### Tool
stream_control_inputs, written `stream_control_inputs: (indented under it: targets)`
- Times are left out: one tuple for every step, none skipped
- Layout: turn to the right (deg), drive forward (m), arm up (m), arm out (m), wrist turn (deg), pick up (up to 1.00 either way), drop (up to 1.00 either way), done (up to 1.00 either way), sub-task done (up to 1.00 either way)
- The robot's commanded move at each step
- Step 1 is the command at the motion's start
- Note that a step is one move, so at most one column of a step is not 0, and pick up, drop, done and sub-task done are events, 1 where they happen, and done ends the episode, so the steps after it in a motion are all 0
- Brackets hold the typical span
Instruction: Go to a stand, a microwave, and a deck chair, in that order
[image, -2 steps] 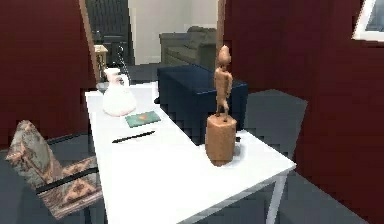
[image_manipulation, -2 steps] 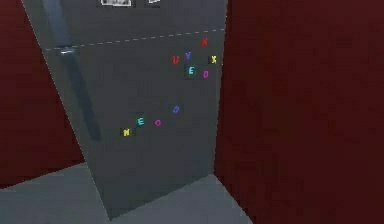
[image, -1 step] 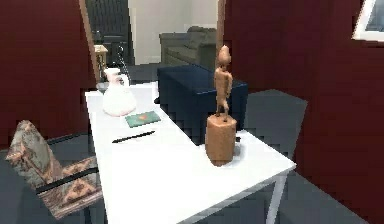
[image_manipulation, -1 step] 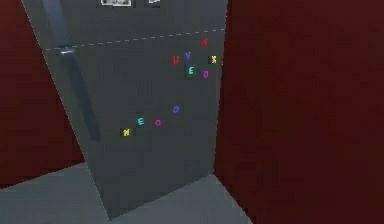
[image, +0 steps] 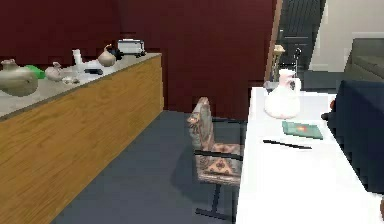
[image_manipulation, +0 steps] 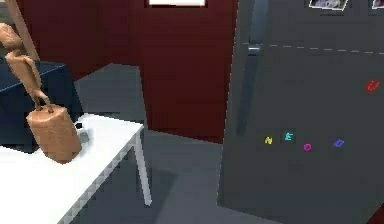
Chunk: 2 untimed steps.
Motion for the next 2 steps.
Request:
stream_control_inputs:
  targets:
    - [-24.0,0.00,0.00,0.00,0.0,0.00,0.00,0.00,0.00]
    - [0.0,0.20,0.00,0.00,0.0,0.00,0.00,0.00,0.00]
